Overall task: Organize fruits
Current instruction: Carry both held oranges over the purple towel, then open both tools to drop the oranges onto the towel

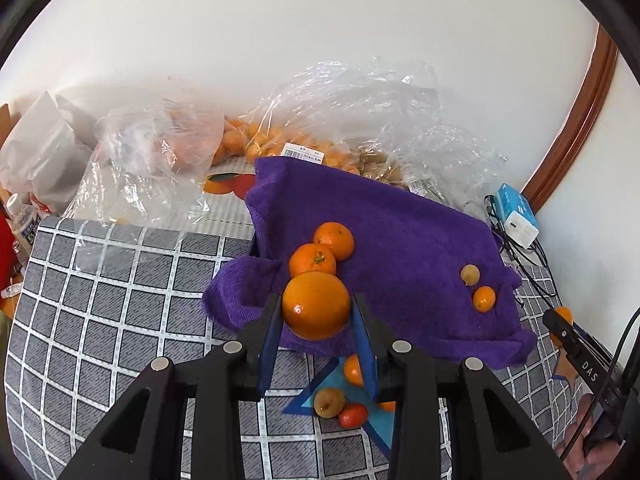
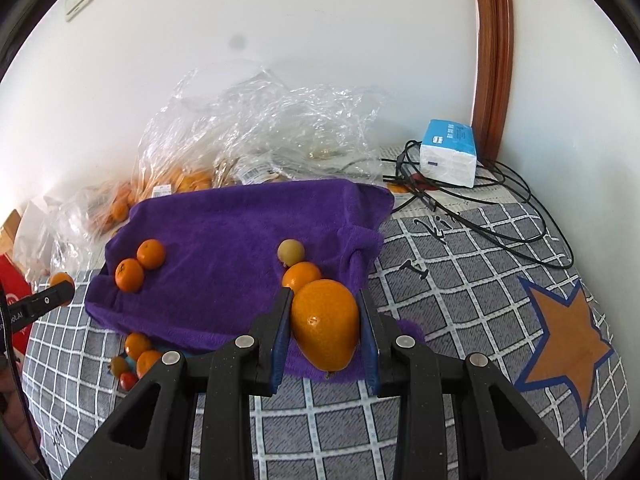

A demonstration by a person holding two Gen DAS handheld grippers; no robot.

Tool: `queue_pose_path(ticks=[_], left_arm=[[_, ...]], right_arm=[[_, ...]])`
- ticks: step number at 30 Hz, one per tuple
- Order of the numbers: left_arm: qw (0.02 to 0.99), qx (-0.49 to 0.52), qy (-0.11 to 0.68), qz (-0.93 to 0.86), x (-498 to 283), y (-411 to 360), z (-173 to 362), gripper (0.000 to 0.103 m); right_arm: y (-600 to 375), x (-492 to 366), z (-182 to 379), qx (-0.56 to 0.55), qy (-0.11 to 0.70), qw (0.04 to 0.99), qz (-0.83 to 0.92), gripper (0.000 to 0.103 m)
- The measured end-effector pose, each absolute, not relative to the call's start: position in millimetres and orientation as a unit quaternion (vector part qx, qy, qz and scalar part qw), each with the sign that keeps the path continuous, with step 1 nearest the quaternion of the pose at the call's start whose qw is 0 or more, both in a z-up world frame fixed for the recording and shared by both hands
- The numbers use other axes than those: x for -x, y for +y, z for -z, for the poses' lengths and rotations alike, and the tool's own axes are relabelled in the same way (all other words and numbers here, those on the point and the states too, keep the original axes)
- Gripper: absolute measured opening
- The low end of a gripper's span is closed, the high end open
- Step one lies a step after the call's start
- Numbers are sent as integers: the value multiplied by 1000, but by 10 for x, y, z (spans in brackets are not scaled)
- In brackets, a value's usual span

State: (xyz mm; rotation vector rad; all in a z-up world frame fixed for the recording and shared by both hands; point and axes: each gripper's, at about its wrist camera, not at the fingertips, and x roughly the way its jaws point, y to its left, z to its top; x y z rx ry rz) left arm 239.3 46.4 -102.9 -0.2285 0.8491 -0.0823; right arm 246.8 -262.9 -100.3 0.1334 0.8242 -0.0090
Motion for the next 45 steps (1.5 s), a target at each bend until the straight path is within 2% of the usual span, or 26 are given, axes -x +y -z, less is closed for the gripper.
queue_pose_path(ticks=[11,21,36,38,39,41,45], left_arm=[[888,139,436,42,-2688,600,1307,32],[878,125,458,67,-2905,332,1488,32],[875,98,470,66,-2988,144,1607,33],[875,102,470,64,-2958,175,1589,33],[875,105,468,68,-2946,187,1575,37],[878,108,462,66,-2894,228,1513,48],[885,109,447,67,-2780,312,1381,55]], right_arm=[[-2561,-2785,1274,-58,420,905,-19,31],[-2483,-2985,1628,-65,457,886,-40,31],[-2292,-3058,1726,-6,467,883,-40,32],[-2300,-3053,1717,-7,472,881,-38,38],[-2306,-3043,1700,-8,474,880,-36,41],[-2313,-3000,1650,-8,474,880,-41,57],[-2250,-2846,1480,8,458,888,-35,69]])
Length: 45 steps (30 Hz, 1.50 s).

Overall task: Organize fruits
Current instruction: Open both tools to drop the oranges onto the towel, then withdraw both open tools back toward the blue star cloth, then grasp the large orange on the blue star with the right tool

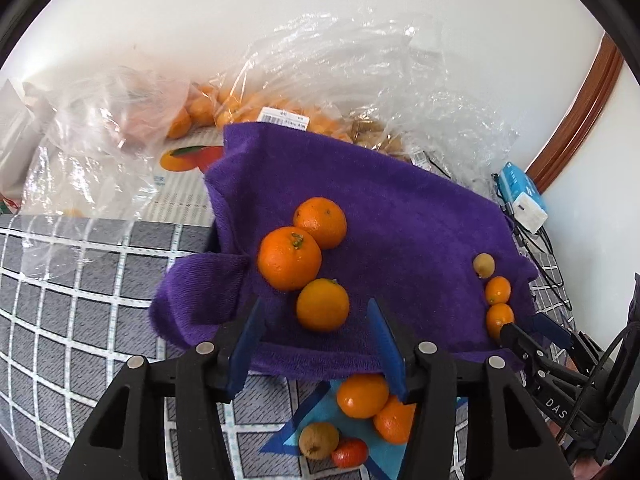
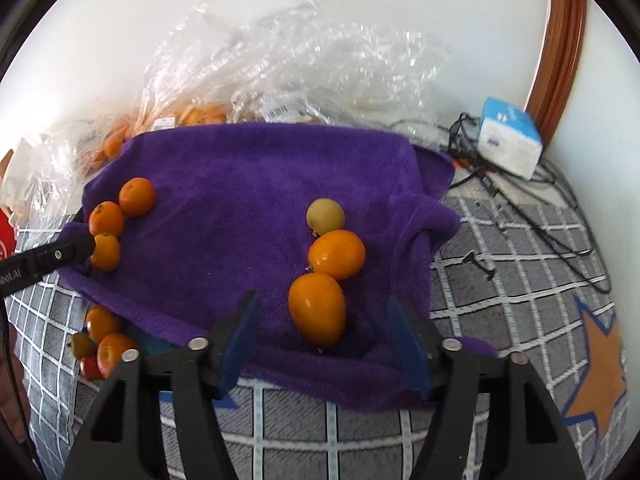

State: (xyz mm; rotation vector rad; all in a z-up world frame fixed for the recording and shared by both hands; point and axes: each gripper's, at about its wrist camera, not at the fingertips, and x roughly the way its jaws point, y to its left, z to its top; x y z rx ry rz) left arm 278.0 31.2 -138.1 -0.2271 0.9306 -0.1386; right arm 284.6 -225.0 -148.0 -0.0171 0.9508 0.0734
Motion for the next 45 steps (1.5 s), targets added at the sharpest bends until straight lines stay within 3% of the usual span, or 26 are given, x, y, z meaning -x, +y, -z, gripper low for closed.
queue_pose_path(ticks=[16,25,29,45], left_arm=[[900,107,422,36,-2007,739,1134,64],[894,92,438,-5,-1695,1049,1376,68],[888,95,450,-20,-1621,1189,1545,68],[888,90,446,-68,-1495,1530,1823,67]], right_arm=[[-2045,-2195,1114,-19,433,901,-27,71],[-1753,-1946,1266,0,443,895,-51,71],[-1566,-1922,1373,-4,451,889,-78,60],[-1071,-2230,1717,10,470,875,-114,59]])
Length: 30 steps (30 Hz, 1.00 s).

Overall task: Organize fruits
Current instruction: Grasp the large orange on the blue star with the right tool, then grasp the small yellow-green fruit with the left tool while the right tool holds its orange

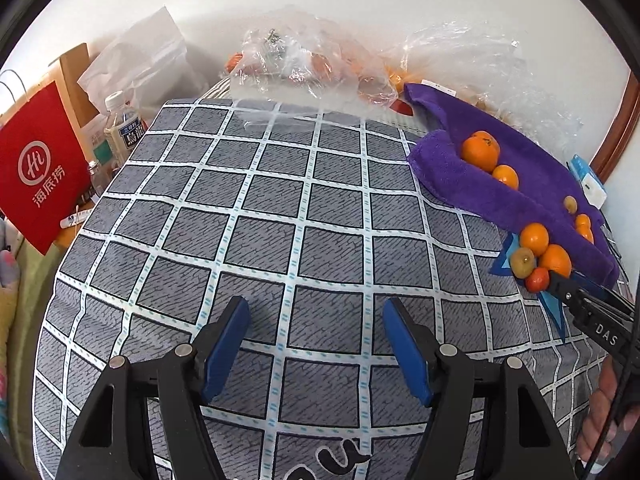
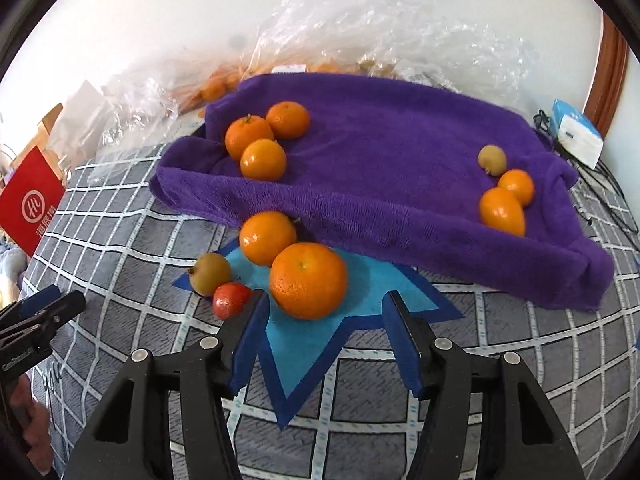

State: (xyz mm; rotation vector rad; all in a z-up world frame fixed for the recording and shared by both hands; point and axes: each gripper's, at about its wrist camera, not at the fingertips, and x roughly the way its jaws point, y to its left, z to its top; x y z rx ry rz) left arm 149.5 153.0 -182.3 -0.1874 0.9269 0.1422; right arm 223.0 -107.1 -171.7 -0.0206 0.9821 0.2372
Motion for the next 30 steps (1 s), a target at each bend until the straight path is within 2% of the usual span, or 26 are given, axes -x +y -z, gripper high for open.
queue_pose_path(ticks=[3,5,6,8,22,27,30], left_arm=[[891,81,443,-60,-1478,1506,1841,73],[891,71,444,-62,-1475,1471,1843,74],[890,69,445,-65,-1487,1458,1844,74],[888,67,449,-72,-1507,1441,1839,74],[892,62,444,58,-1731,746,1644,73],[889,51,445,92,-1892,439,1659,56],[887,61,449,95,-1973,375,1675,51]], right_arm=[[-1055,-2266,1754,11,469,876,-113,59],[-1032,-2298,1763,16,466,877,-117,58],[-1020,-2308,1766,19,462,879,-117,55],[-1001,-2310,1760,24,458,880,-123,39],[-1628,-1971,1591,28,447,891,-80,39],[-1975,-1887,1605,25,456,888,-61,40],[-2122,-1872,1652,17,463,884,-55,40]])
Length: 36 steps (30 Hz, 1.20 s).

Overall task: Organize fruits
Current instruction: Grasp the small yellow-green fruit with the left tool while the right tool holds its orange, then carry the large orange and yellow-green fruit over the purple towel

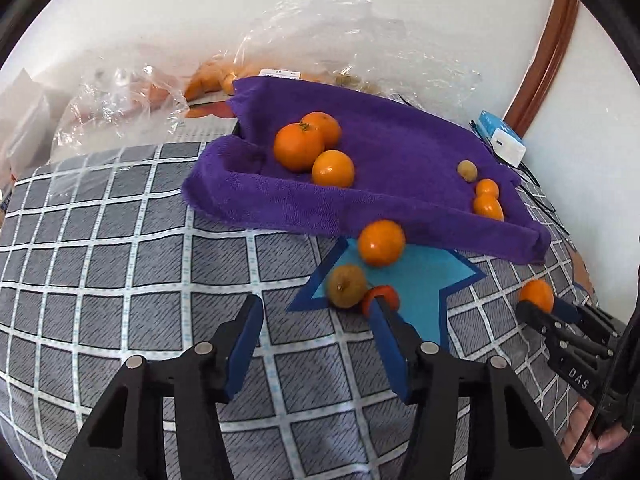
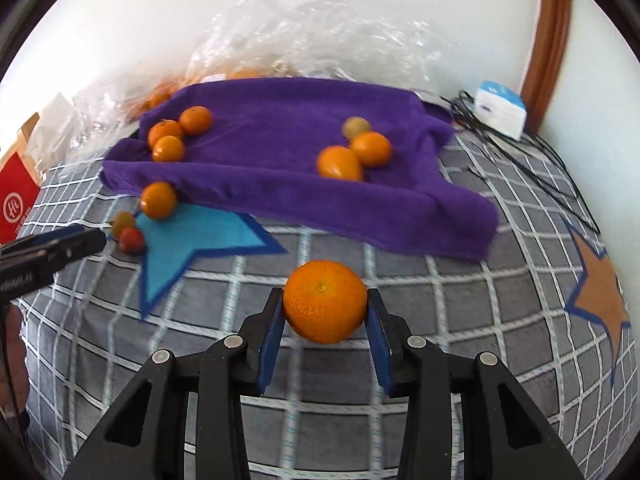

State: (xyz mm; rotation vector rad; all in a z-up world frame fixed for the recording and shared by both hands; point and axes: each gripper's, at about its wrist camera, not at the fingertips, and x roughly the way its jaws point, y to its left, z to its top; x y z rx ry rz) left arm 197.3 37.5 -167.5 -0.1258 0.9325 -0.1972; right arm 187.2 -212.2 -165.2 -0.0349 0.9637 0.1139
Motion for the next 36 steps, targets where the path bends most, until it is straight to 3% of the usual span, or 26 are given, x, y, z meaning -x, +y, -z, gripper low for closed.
queue_pose_path(ticks=[5,11,36], left_arm=[[885,71,449,98,-2118,314,1704,42],[873,88,464,119,-2196,242,1749,23],[898,85,425,71,-1841,459,1165,23]], right_arm=[[-2196,-1914,1721,1,468,881,-61,40],[-2147,-1961,1772,8,465,883,-69,40],[-2216,-1903,1335,-17,425,903,-65,39]])
